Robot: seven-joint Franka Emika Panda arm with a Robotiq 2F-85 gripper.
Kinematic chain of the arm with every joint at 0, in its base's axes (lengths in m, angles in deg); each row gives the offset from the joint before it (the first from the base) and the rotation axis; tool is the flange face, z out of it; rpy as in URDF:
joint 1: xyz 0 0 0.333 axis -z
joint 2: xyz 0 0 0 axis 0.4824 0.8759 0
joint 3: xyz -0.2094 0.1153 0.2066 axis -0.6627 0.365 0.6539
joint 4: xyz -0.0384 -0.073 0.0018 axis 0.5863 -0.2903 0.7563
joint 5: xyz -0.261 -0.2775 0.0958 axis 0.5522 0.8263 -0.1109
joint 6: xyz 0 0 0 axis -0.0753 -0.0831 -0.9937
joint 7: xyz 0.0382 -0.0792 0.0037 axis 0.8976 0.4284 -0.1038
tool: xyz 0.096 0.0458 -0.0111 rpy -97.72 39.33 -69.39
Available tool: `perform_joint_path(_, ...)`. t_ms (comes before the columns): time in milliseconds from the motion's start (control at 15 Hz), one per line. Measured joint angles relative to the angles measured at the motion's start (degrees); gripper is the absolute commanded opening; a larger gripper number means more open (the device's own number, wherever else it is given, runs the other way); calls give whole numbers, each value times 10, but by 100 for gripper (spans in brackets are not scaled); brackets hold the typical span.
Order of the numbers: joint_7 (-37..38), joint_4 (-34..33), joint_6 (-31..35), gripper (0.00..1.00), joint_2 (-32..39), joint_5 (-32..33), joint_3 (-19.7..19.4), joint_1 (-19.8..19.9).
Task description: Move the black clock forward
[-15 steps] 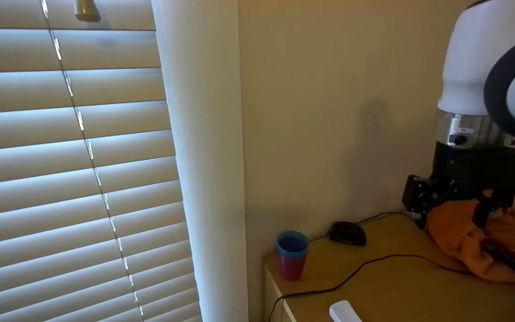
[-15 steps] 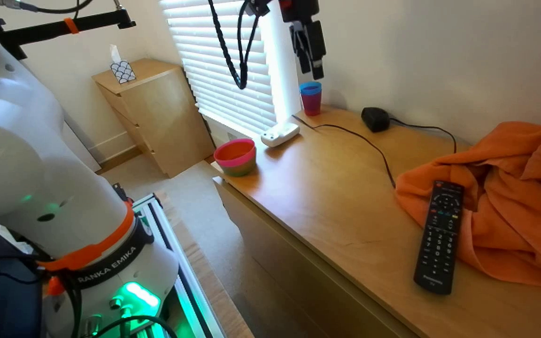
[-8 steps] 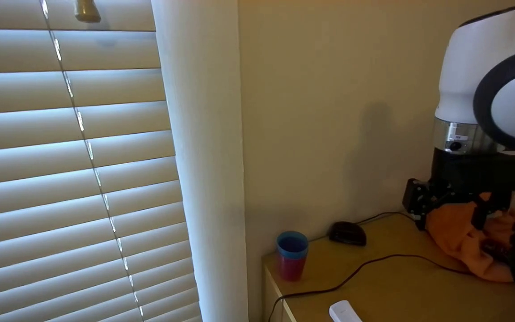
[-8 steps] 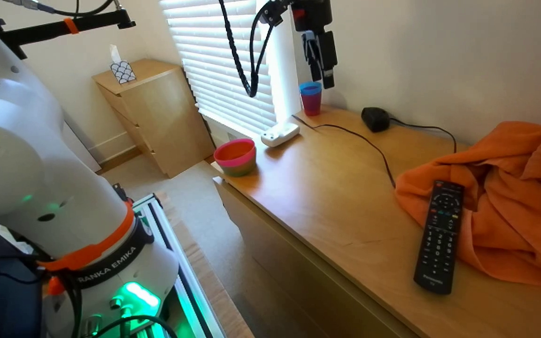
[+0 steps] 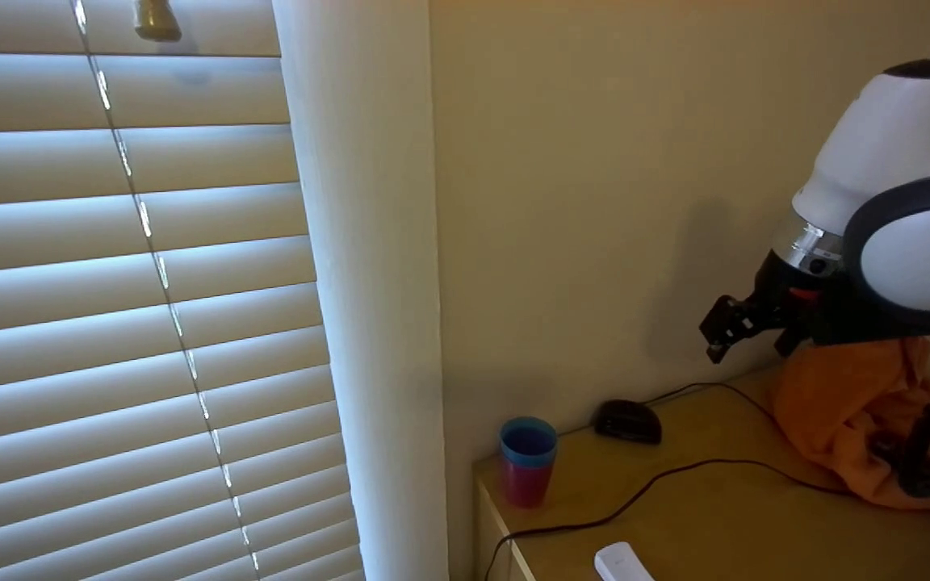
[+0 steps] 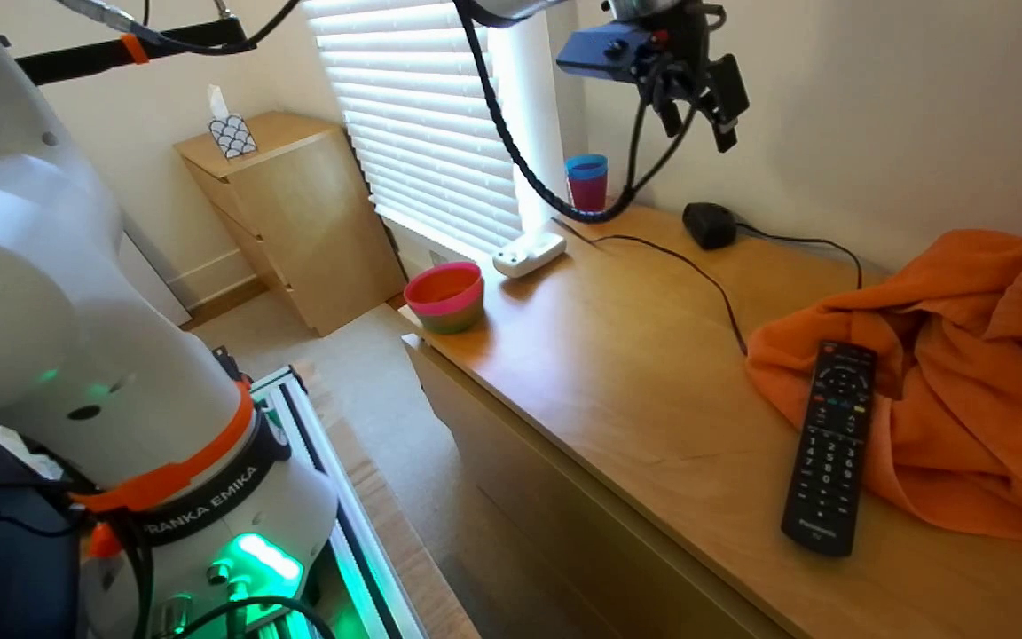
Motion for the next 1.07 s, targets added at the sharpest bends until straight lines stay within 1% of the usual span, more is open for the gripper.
perform_joint_path(133,-60,-20,37,100,42,-53,-3,2)
perform_joint_path(200,-71,-29,42,100,57,-63,-3,1)
perform_joint_path(467,-74,-42,42,100,69,-67,-3,-2)
perform_joint_path(667,-94,-51,48,100,82,-101,-2,-4)
perform_joint_path(867,-187,-77,84,100,135,-157,16,10)
perform_joint_path(1067,-310,-111,90,100,191,-179,71,60)
